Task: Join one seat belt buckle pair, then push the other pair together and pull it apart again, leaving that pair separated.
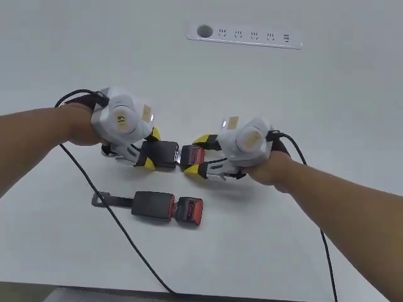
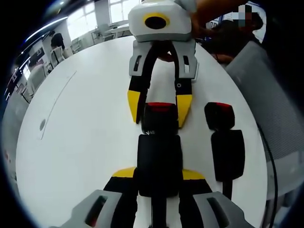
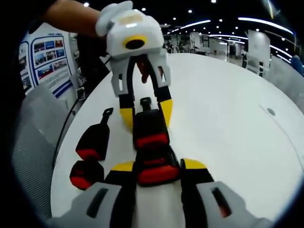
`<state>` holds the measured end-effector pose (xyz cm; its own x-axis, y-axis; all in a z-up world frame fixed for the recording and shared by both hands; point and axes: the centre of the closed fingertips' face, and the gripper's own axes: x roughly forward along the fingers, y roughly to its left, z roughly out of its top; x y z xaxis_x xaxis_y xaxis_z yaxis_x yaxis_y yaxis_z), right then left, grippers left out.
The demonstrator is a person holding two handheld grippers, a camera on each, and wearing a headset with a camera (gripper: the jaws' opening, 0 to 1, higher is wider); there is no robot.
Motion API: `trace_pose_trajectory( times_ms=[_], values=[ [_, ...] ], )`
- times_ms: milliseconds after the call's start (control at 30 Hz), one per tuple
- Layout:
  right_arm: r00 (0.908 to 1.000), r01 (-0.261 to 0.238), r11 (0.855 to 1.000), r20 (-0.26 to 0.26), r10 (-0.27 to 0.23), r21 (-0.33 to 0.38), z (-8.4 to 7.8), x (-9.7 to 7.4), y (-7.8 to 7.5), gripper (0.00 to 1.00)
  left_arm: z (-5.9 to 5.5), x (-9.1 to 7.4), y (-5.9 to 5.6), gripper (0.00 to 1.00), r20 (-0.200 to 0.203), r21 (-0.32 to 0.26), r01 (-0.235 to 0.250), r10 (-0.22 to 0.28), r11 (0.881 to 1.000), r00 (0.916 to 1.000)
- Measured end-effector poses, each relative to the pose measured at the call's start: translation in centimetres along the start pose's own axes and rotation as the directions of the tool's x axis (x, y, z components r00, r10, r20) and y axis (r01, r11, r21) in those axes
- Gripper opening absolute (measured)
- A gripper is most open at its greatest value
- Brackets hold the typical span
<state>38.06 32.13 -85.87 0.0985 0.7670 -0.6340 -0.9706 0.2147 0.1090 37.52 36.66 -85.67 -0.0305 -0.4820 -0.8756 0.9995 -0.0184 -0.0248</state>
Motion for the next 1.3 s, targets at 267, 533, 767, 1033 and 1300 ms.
trace_pose_trajectory(
  times_ms=[267,533,767,1033,1300],
  values=[
    [1.0,0.006,1.0,-0.002,-0.006,-0.005,0.0,0.0,0.1,0.37,-0.1,-0.1,0.0,0.34,0.0,-0.001,0.0,0.0,1.0,1.0],
    [0.9999,0.013,1.0,-0.004,-0.013,-0.006,0.0,0.0,0.1,0.37,-0.2,-0.1,0.0,0.34,0.002,0.001,0.002,-0.002,1.0,1.0],
    [0.9999,0.014,1.0,-0.004,-0.014,-0.007,0.0,-0.1,0.1,0.37,-0.2,-0.1,0.0,0.34,0.0,0.004,0.003,-0.003,1.0,1.0],
    [0.9999,0.011,1.0,-0.006,-0.011,-0.006,-0.4,-0.5,0.0,0.37,-0.2,-0.2,-0.1,0.35,-0.007,0.007,0.004,-0.004,1.0,1.0],
    [0.9999,0.012,1.0,-0.001,-0.012,-0.001,-1.1,-1.5,0.0,0.37,-0.2,-0.1,-0.1,0.35,-0.006,0.006,0.006,-0.005,1.0,1.0]
  ],
)
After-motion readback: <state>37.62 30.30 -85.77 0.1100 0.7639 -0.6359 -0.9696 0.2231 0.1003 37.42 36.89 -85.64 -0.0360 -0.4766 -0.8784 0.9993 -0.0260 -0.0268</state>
